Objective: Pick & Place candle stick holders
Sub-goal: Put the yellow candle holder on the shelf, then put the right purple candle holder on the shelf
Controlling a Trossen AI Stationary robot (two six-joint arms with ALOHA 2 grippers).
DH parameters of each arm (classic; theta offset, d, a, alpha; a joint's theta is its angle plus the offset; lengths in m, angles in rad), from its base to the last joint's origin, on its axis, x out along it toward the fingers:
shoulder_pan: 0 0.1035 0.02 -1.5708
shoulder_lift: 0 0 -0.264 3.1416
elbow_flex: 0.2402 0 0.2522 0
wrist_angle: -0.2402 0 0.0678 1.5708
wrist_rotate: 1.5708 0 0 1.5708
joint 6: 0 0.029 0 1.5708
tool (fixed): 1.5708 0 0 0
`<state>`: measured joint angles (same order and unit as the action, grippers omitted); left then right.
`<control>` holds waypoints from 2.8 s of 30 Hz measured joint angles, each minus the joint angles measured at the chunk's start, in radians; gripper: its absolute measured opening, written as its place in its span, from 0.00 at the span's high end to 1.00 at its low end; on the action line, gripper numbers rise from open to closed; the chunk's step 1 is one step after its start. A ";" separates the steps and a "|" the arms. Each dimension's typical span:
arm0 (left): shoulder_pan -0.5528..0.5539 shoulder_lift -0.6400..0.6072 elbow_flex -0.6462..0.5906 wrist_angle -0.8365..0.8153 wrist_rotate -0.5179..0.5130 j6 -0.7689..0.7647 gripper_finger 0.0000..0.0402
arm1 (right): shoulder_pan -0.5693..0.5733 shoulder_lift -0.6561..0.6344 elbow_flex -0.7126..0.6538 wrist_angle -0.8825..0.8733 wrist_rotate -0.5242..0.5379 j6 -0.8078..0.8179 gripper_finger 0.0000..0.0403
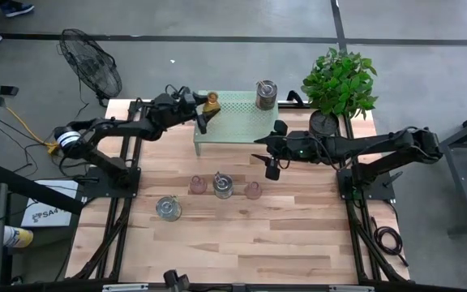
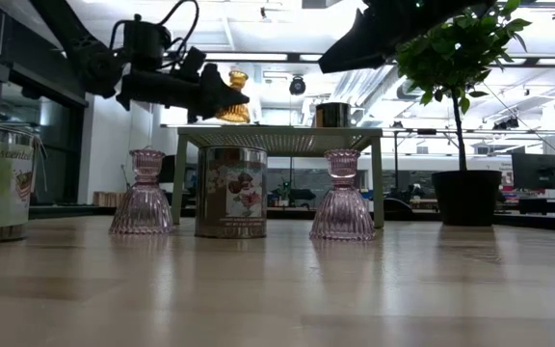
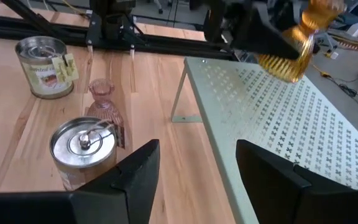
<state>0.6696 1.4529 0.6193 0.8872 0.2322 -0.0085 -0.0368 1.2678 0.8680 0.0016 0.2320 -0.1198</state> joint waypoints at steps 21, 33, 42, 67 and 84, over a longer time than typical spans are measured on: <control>0.011 0.164 0.004 0.169 -0.234 -0.049 0.34 | 0.000 0.000 0.000 0.003 0.001 -0.004 0.49; 0.011 0.176 0.004 0.158 -0.273 -0.049 0.34 | 0.000 0.000 0.000 0.003 0.001 -0.004 0.49; 0.011 0.212 0.006 0.188 -0.277 -0.049 0.34 | 0.000 0.000 0.000 0.003 0.001 -0.004 0.49; 0.011 0.212 0.004 0.195 -0.204 -0.078 0.03 | 0.000 0.000 0.000 -0.005 0.001 -0.004 0.49; 0.010 0.049 0.003 -0.034 -0.109 -0.017 0.01 | -0.001 0.000 0.000 -0.021 0.002 -0.001 0.49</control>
<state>0.6800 1.5015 0.6224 0.8537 0.1228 -0.0250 -0.0376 1.2678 0.8684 -0.0196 0.2336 -0.1204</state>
